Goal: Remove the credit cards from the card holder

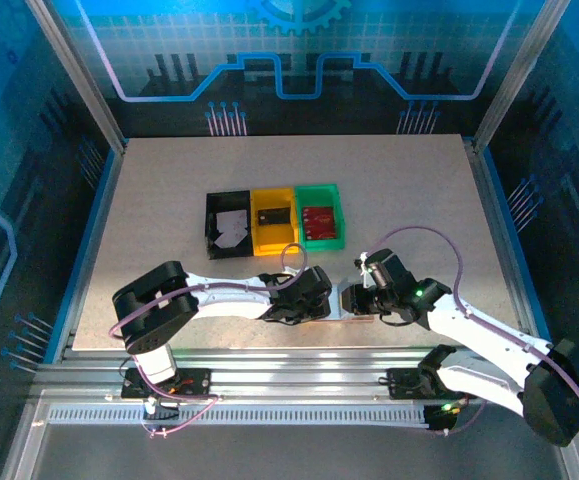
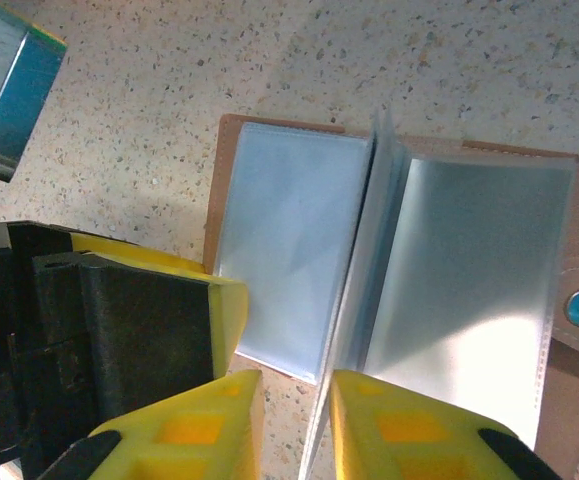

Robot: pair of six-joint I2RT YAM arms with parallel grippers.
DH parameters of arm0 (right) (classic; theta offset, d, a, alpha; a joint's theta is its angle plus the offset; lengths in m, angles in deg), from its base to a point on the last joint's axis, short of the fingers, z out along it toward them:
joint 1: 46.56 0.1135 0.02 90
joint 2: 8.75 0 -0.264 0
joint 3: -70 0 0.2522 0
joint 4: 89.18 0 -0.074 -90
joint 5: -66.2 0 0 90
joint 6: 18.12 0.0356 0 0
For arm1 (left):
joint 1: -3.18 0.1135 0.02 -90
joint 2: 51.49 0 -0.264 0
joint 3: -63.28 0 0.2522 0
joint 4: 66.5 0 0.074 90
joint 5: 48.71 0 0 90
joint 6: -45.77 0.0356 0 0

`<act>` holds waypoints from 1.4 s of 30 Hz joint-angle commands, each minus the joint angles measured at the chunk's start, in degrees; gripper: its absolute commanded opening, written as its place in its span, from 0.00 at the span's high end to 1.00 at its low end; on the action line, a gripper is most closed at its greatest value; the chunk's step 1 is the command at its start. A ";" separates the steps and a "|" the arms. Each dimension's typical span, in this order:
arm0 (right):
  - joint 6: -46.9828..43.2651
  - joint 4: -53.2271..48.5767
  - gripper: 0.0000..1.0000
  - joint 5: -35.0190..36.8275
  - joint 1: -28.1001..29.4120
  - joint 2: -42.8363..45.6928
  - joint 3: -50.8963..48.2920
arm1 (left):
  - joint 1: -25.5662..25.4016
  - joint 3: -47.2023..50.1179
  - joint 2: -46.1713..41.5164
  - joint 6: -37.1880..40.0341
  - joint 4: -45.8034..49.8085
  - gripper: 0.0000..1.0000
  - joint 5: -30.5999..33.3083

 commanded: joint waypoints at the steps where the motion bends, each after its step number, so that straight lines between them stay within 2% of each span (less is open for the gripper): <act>1: -0.07 -1.05 0.79 0.85 -0.44 0.33 0.95 | -2.06 2.75 5.66 -0.86 -1.39 0.56 -5.02; 14: 0.19 -1.14 0.80 0.35 -1.00 1.86 0.87 | -2.11 2.62 5.63 -0.80 -1.33 0.56 -4.98; 42: 1.15 1.15 0.93 -1.05 -1.58 1.33 -0.66 | -2.03 2.81 5.84 -0.90 -1.55 0.56 -5.02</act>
